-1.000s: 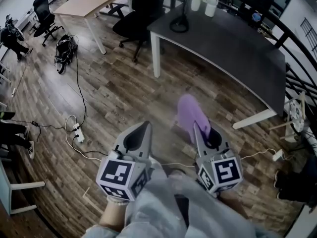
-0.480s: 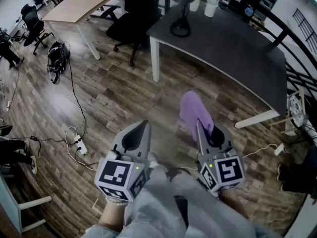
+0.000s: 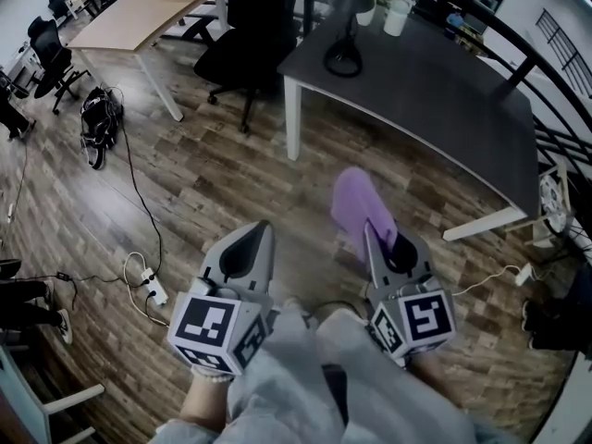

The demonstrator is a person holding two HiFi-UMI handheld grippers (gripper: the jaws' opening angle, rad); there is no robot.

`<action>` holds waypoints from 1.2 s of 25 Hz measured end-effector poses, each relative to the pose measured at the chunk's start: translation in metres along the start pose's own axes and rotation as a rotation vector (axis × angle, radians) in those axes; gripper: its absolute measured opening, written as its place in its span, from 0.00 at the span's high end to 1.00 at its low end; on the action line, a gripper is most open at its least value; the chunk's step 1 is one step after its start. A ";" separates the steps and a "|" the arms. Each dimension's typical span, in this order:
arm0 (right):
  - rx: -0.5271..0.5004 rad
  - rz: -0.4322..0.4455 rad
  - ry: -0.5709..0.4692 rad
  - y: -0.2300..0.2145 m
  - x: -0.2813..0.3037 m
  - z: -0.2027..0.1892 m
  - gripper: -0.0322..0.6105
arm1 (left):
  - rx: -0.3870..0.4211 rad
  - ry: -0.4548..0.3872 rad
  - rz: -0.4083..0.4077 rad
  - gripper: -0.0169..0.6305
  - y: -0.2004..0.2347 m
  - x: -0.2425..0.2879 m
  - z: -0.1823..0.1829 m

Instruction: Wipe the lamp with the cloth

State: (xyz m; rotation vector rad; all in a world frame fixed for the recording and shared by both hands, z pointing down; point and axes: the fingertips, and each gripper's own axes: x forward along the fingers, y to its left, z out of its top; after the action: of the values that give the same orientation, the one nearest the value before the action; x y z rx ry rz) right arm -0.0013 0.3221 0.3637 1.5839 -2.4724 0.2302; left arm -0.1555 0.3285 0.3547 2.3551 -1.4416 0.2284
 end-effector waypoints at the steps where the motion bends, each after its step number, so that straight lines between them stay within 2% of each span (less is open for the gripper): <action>1: -0.002 -0.003 -0.003 0.001 0.002 0.002 0.87 | 0.001 -0.007 -0.004 0.97 0.003 0.000 0.001; 12: -0.002 -0.044 0.010 -0.006 0.010 0.001 0.87 | 0.037 -0.004 -0.028 0.97 0.012 0.003 0.003; 16: -0.008 -0.047 0.014 -0.014 0.018 0.002 0.87 | 0.019 0.009 -0.012 0.97 0.016 0.008 0.006; 19: -0.016 -0.036 0.013 -0.021 0.027 0.006 0.87 | 0.021 -0.010 -0.002 0.97 0.017 0.014 0.009; 23: -0.028 -0.004 0.005 -0.034 0.048 0.011 0.87 | 0.008 0.069 0.039 0.97 0.020 0.022 0.008; 26: -0.029 0.029 0.002 -0.041 0.068 0.017 0.87 | 0.004 -0.003 0.069 0.97 0.028 0.036 0.021; 30: -0.028 0.062 -0.008 -0.058 0.090 0.030 0.87 | -0.022 0.034 0.101 0.97 0.025 0.056 0.032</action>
State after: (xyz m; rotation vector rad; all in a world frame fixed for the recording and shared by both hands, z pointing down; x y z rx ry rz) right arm 0.0119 0.2118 0.3585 1.5023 -2.5215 0.1983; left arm -0.1533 0.2594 0.3494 2.2523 -1.5412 0.2758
